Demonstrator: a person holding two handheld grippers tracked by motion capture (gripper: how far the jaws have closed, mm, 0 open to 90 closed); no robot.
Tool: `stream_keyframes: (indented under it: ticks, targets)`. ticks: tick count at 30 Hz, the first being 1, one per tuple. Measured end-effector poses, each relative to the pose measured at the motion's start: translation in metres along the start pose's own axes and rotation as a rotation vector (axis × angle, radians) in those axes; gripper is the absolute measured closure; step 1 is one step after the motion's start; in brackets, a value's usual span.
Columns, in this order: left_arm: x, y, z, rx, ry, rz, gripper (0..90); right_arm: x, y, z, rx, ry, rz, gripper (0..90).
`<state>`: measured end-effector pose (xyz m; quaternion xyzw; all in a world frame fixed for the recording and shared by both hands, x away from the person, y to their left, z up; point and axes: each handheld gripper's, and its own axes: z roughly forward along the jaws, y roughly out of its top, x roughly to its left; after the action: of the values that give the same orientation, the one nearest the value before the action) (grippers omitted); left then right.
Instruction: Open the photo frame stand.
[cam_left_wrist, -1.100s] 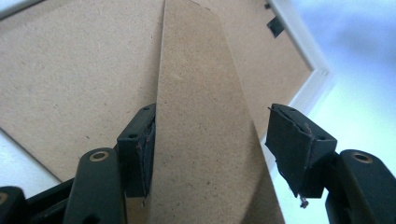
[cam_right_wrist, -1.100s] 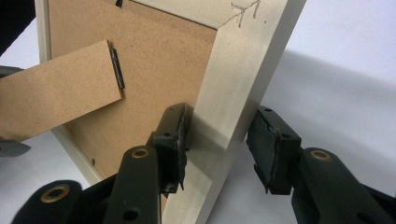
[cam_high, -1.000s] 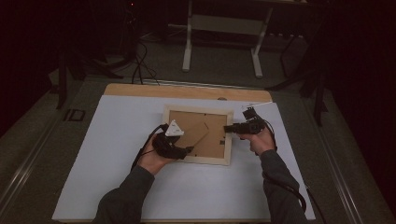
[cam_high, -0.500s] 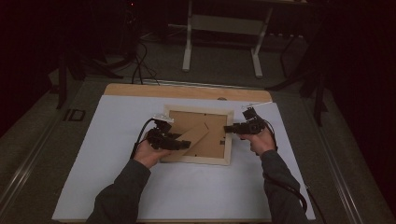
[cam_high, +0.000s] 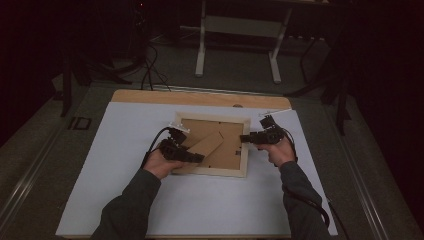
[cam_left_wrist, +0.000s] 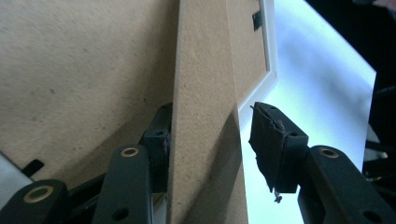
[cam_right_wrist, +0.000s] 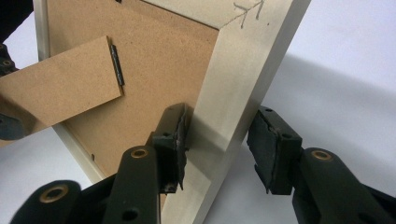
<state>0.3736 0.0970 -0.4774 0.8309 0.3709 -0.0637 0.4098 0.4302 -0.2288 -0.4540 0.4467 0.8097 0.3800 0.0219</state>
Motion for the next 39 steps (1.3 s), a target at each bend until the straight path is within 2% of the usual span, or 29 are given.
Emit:
stream_keyframes:
  ticks: [3, 5, 10, 20, 26, 39]
  targets:
    - [-0.002, 0.0, 0.003, 0.026, 0.003, 0.017, 57.3, 0.001, -0.001, -0.001, -0.004, 0.0, -0.005, 56.9]
    - [-0.002, 0.0, 0.003, 0.029, 0.014, 0.025, 61.0, 0.001, -0.001, -0.001, -0.006, 0.0, -0.007, 56.9]
    - [-0.004, 0.0, 0.002, 0.029, 0.012, 0.041, 63.7, 0.002, -0.002, -0.002, -0.01, -0.001, -0.011, 56.9]
    - [-0.011, 0.0, 0.001, 0.019, 0.031, 0.093, 65.8, 0.004, -0.001, -0.003, -0.01, -0.008, -0.027, 56.3]
    - [-0.014, -0.001, 0.0, 0.013, 0.037, 0.11, 66.4, 0.005, 0.0, -0.002, 0.001, -0.016, -0.037, 55.0]
    - [-0.023, -0.003, -0.002, 0.003, 0.054, 0.167, 66.9, 0.004, -0.003, 0.002, 0.053, 0.051, -0.056, 49.9]
